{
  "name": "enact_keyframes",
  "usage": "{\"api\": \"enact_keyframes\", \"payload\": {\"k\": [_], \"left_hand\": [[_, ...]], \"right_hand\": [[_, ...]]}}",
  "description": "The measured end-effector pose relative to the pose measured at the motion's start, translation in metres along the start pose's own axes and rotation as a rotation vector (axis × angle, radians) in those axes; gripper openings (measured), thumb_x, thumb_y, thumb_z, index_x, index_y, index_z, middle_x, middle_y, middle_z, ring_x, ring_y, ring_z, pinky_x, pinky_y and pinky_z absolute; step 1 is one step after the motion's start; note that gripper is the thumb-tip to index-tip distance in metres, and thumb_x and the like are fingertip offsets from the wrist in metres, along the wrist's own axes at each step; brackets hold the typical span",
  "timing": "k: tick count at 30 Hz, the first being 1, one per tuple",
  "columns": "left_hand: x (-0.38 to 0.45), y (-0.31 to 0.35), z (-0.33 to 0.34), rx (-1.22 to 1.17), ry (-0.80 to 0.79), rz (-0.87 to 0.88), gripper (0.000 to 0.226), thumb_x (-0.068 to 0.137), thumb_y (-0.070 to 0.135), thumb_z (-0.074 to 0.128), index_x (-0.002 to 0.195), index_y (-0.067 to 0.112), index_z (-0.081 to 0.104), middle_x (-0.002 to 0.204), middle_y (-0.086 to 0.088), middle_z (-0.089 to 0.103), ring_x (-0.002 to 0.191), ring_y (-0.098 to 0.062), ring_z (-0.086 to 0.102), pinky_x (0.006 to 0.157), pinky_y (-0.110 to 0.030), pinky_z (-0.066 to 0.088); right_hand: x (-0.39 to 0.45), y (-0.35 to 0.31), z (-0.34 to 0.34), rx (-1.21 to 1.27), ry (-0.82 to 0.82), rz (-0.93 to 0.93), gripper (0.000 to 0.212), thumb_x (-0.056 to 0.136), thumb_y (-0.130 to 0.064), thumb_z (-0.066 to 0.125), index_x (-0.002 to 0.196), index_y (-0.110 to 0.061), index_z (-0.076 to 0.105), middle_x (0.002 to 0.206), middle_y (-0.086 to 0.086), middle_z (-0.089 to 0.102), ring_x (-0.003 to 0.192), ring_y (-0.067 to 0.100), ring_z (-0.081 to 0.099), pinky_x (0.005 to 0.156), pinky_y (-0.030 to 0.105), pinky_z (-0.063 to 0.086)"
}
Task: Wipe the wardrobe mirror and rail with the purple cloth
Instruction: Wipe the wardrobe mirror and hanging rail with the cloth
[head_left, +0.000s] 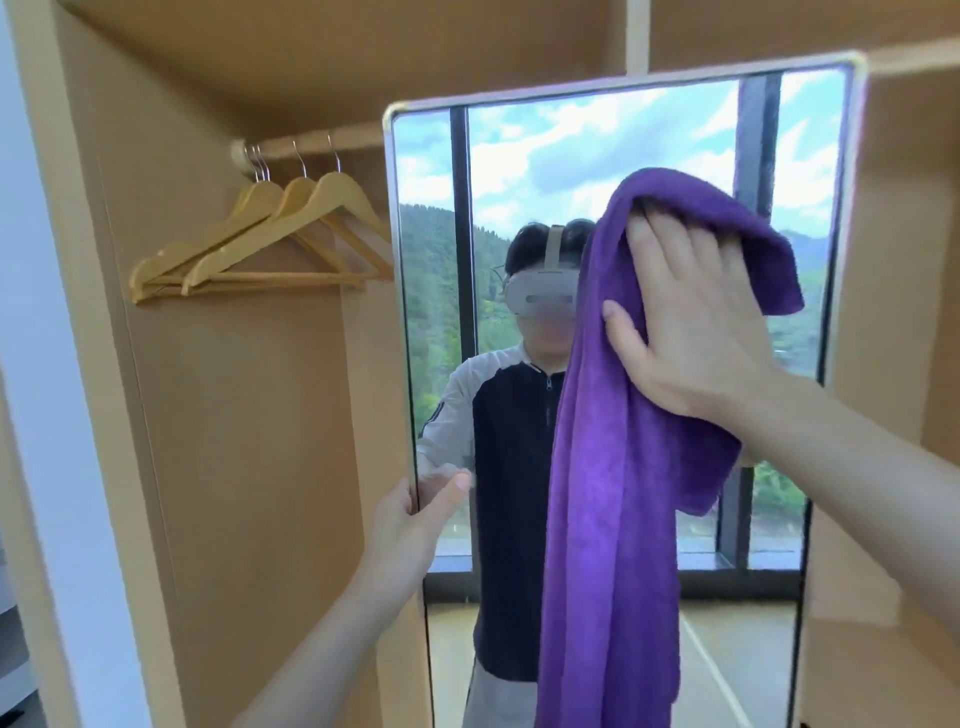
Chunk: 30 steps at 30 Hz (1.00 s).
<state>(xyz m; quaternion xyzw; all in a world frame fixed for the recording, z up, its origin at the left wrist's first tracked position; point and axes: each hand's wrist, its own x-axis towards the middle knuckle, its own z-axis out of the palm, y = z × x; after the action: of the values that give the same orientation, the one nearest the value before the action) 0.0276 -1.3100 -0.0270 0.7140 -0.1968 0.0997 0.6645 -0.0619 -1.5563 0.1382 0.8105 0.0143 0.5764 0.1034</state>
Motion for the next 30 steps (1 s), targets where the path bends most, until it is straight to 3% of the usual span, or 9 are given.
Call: {"api": "enact_keyframes", "payload": {"k": [2, 5, 7, 9, 12, 20, 24, 27, 30], "left_hand": [[0.009, 0.012, -0.009, 0.038, -0.11, -0.001, 0.04, 0.093, 0.037, 0.072, 0.055, 0.036, 0.06, 0.054, 0.021, 0.047, 0.053, 0.003, 0.048, 0.069, -0.025, 0.041], [0.026, 0.042, -0.012, -0.017, -0.113, 0.032, 0.01, 0.089, 0.033, 0.072, 0.089, 0.024, 0.076, 0.083, 0.013, 0.072, 0.084, -0.005, 0.069, 0.088, -0.033, 0.05], [0.04, 0.065, -0.009, -0.058, -0.038, 0.055, 0.02, 0.087, 0.027, 0.074, 0.101, 0.014, 0.069, 0.096, 0.002, 0.078, 0.1, -0.015, 0.072, 0.086, -0.035, 0.052], [0.057, 0.089, -0.011, -0.012, 0.003, 0.144, 0.033, 0.085, 0.024, 0.073, 0.106, 0.004, 0.057, 0.105, -0.011, 0.069, 0.108, -0.027, 0.066, 0.086, -0.029, 0.049], [0.076, 0.134, -0.019, 0.226, 0.083, 0.324, 0.05, 0.093, 0.016, 0.065, 0.139, 0.018, 0.043, 0.13, 0.0, 0.056, 0.122, -0.017, 0.053, 0.088, -0.02, 0.042], [0.087, 0.249, 0.008, 1.085, 0.266, 1.038, 0.072, 0.088, 0.032, 0.052, 0.156, 0.021, 0.03, 0.167, -0.012, 0.021, 0.153, -0.033, 0.016, 0.124, -0.05, 0.016], [0.107, 0.297, 0.038, 1.143, 0.215, 1.092, 0.065, 0.09, 0.04, 0.042, 0.152, 0.018, 0.037, 0.156, -0.01, 0.043, 0.149, -0.032, 0.026, 0.123, -0.051, 0.021], [0.129, 0.334, 0.057, 1.084, 0.263, 1.004, 0.047, 0.093, 0.049, 0.036, 0.123, 0.019, 0.055, 0.117, -0.004, 0.066, 0.111, -0.028, 0.057, 0.086, -0.043, 0.046], [0.148, 0.347, 0.077, 1.075, 0.16, 0.807, 0.045, 0.095, 0.056, 0.029, 0.086, 0.022, 0.057, 0.086, 0.0, 0.062, 0.076, -0.02, 0.057, 0.058, -0.033, 0.036]], "right_hand": [[-0.002, -0.004, 0.002, -0.042, -0.031, -0.051, 0.076, 0.092, -0.054, 0.043, 0.15, -0.005, 0.034, 0.148, 0.013, 0.042, 0.127, 0.034, 0.04, 0.109, 0.054, 0.03], [-0.024, -0.013, 0.012, -0.073, -0.109, -0.207, 0.078, 0.088, -0.058, 0.048, 0.145, -0.005, 0.04, 0.141, 0.013, 0.049, 0.122, 0.035, 0.045, 0.104, 0.054, 0.033], [-0.047, -0.018, 0.021, -0.066, -0.16, -0.341, 0.074, 0.085, -0.055, 0.053, 0.141, -0.007, 0.044, 0.135, 0.01, 0.052, 0.115, 0.035, 0.05, 0.099, 0.054, 0.037], [-0.064, -0.017, 0.024, -0.041, -0.186, -0.422, 0.069, 0.082, -0.05, 0.056, 0.138, -0.01, 0.047, 0.132, 0.007, 0.052, 0.112, 0.033, 0.05, 0.098, 0.052, 0.037], [-0.064, -0.004, 0.015, -0.018, -0.175, -0.469, 0.061, 0.078, -0.041, 0.058, 0.132, -0.012, 0.051, 0.126, 0.002, 0.052, 0.107, 0.029, 0.049, 0.096, 0.046, 0.035], [0.023, 0.055, -0.041, -0.182, -0.124, -0.405, 0.058, 0.078, -0.037, 0.053, 0.129, -0.01, 0.049, 0.128, 0.006, 0.051, 0.106, 0.031, 0.051, 0.091, 0.047, 0.046], [0.075, 0.087, -0.071, -0.244, -0.163, -0.489, 0.06, 0.078, -0.042, 0.054, 0.13, -0.013, 0.05, 0.13, 0.002, 0.052, 0.111, 0.026, 0.049, 0.099, 0.043, 0.043], [0.101, 0.103, -0.089, -0.284, -0.197, -0.544, 0.056, 0.077, -0.038, 0.054, 0.127, -0.014, 0.053, 0.129, 0.001, 0.053, 0.111, 0.027, 0.05, 0.1, 0.046, 0.043], [0.108, 0.101, -0.088, -0.233, -0.152, -0.557, 0.044, 0.07, -0.027, 0.053, 0.112, -0.012, 0.052, 0.119, 0.004, 0.053, 0.098, 0.027, 0.047, 0.091, 0.045, 0.045]]}}
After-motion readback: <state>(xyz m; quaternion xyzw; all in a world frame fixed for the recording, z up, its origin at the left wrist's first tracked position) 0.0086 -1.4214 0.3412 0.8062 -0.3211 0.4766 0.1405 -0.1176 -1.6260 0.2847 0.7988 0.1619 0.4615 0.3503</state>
